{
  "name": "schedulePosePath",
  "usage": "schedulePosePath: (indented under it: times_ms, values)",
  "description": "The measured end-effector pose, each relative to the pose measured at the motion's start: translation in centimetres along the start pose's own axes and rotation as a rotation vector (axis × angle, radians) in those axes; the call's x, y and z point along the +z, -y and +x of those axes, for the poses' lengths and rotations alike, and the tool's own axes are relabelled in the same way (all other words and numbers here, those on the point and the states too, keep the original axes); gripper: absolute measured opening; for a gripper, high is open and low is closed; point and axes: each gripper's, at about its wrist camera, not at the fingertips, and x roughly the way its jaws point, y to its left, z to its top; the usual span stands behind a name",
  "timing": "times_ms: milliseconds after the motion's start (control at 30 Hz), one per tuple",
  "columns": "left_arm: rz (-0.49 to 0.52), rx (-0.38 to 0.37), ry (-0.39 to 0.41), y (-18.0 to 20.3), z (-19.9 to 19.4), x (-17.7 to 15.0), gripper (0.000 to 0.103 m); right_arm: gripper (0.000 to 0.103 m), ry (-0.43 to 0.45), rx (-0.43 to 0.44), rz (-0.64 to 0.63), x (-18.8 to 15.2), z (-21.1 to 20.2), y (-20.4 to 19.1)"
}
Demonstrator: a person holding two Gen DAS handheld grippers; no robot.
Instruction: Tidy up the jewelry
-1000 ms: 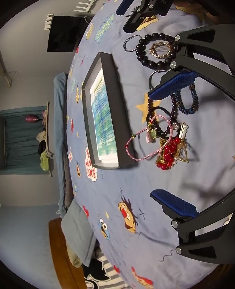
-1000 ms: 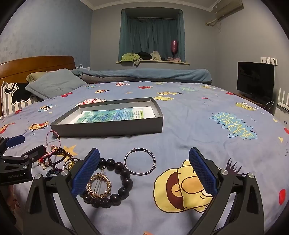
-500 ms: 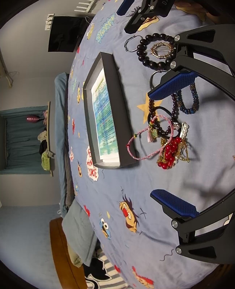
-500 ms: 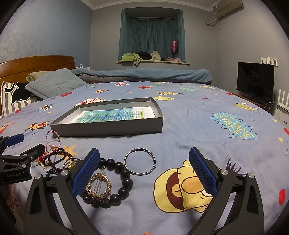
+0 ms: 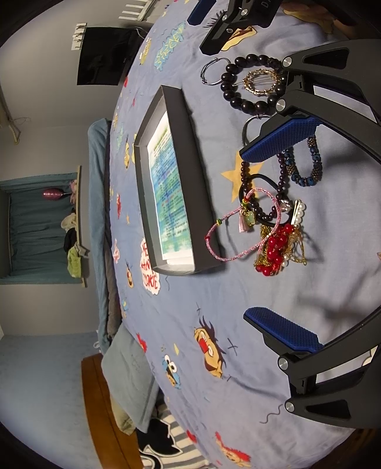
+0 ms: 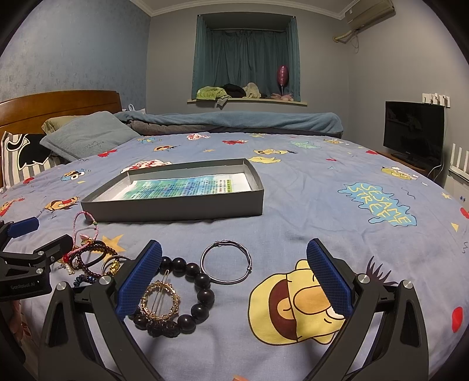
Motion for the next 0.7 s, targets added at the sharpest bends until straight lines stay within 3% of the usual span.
schedulePosePath:
  times_ms: [700]
  values:
    - [0.005, 0.000, 0.001, 0.16, -0.16, 0.14, 0.098, 0.098, 0.001, -0.002, 0.000, 0.01, -0.02, 0.07]
